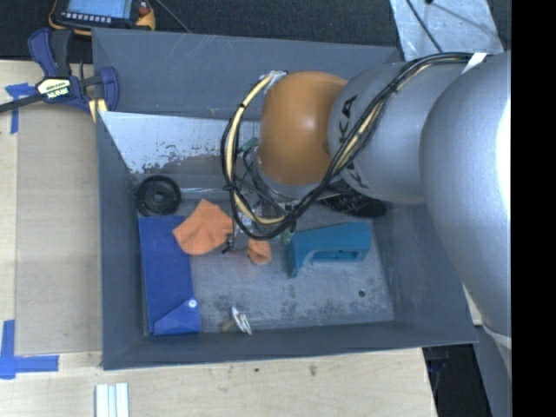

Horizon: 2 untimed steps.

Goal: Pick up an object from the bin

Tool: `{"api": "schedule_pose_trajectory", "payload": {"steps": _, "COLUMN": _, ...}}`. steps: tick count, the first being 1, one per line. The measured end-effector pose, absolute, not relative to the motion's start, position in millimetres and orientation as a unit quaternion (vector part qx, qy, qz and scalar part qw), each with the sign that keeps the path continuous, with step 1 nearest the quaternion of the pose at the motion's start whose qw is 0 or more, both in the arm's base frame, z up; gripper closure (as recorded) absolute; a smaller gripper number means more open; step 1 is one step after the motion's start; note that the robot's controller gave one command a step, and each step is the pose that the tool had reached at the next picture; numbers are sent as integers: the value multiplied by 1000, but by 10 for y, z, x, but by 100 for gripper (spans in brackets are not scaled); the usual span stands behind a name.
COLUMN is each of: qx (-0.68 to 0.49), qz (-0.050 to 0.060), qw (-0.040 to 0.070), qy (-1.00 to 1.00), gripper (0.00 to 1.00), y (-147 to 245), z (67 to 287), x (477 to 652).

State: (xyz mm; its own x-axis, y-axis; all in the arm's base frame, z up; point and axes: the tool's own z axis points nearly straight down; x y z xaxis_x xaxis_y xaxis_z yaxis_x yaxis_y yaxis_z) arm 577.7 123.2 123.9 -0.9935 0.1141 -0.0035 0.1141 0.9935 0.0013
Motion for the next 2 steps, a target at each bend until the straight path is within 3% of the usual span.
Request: {"api": "schedule_pose_trajectory", "payload": {"steps": 2, "qx": 57, "qz": 1, "qw": 2, "qy": 998, "gripper": 100, "y": 1230, "z": 1534, "x": 5779}}
